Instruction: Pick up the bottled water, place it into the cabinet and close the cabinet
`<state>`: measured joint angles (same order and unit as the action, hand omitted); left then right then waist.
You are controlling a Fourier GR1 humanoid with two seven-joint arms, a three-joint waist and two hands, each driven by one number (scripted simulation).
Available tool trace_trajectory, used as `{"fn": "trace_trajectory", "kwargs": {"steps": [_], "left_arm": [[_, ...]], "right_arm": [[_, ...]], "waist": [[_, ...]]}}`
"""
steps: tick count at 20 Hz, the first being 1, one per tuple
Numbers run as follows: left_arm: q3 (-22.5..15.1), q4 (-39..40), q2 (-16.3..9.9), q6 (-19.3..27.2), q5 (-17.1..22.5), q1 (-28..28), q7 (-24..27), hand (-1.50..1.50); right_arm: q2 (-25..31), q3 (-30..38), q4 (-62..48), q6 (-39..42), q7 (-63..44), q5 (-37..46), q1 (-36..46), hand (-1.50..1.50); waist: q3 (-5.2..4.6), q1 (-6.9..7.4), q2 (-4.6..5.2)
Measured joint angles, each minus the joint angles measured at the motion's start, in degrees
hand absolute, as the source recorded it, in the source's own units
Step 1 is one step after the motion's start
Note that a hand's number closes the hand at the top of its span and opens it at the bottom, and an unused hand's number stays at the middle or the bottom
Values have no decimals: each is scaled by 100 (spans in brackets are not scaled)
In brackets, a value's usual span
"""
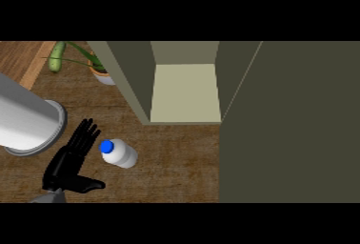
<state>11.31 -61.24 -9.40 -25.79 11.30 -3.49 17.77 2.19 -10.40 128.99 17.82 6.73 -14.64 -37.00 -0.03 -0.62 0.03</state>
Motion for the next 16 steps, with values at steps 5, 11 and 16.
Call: {"fn": "trace_trajectory", "kwargs": {"steps": [5,11,16], "left_arm": [[34,1008,50,-113,-96,-398,434,-150],[72,2372,9,-164,-362,-1086,1157,-150],[86,3302,-112,-285,-546,-1404,1719,-150]], "right_arm": [[16,2,-15,66,141,11,-129,-150],[32,-3,-89,91,190,16,-96,-150],[70,54,-82,59,66,-20,65,-150]], "waist": [[-1,-9,-1],[-4,-25,6],[-5,-22,9]]}}
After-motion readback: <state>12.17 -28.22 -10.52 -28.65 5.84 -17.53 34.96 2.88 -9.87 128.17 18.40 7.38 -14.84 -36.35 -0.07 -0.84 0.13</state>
